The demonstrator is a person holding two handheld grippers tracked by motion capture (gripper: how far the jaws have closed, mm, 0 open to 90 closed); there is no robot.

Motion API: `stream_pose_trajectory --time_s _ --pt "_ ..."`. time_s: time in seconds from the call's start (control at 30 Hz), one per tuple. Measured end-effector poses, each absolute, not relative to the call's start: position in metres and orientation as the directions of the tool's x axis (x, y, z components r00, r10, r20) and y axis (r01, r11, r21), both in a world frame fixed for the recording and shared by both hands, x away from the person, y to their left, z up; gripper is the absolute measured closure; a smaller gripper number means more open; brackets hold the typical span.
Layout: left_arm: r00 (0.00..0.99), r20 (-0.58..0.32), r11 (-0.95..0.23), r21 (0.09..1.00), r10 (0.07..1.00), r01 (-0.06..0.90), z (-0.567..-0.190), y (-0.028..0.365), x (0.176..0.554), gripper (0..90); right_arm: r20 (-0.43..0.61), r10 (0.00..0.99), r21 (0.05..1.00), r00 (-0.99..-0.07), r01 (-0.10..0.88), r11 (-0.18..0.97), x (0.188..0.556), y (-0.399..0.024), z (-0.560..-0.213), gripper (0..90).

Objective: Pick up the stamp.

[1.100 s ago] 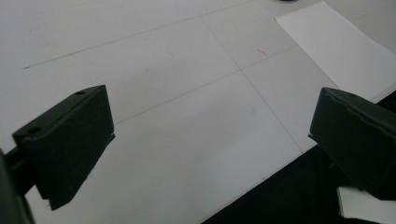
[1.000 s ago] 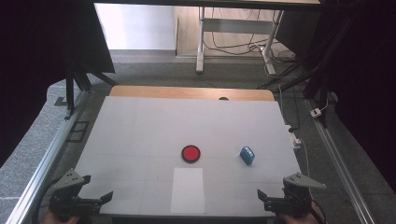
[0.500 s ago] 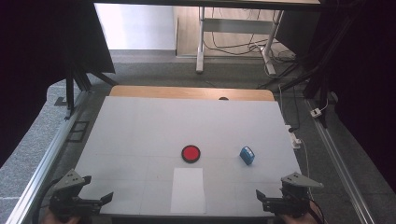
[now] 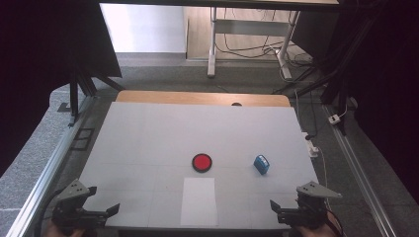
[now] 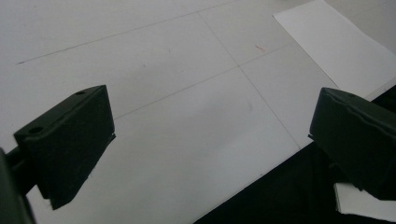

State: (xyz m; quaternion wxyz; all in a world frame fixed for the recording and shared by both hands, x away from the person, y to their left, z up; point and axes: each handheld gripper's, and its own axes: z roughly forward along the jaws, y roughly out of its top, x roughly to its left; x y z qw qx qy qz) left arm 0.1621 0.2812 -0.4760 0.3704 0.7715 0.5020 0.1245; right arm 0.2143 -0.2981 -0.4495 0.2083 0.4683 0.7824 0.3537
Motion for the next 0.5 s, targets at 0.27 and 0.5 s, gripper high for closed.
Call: stream_pose_trajectory --time_s 0.27,0.5 --pt "0.471 -0.172 -0.233 0.695 0.865 0.68 -0.476 0.28 0.1622 0.2 -0.016 0.861 0.757 -0.508 0.556 0.342 0.2188 -0.2929 -0.449 0.0" --pt "0.471 -0.174 -0.231 0.695 0.865 0.68 -0.4761 0.2804 0.1622 0.2 -0.025 0.843 0.764 -0.537 0.533 0.362 0.2222 -0.2879 -0.447 0.0"
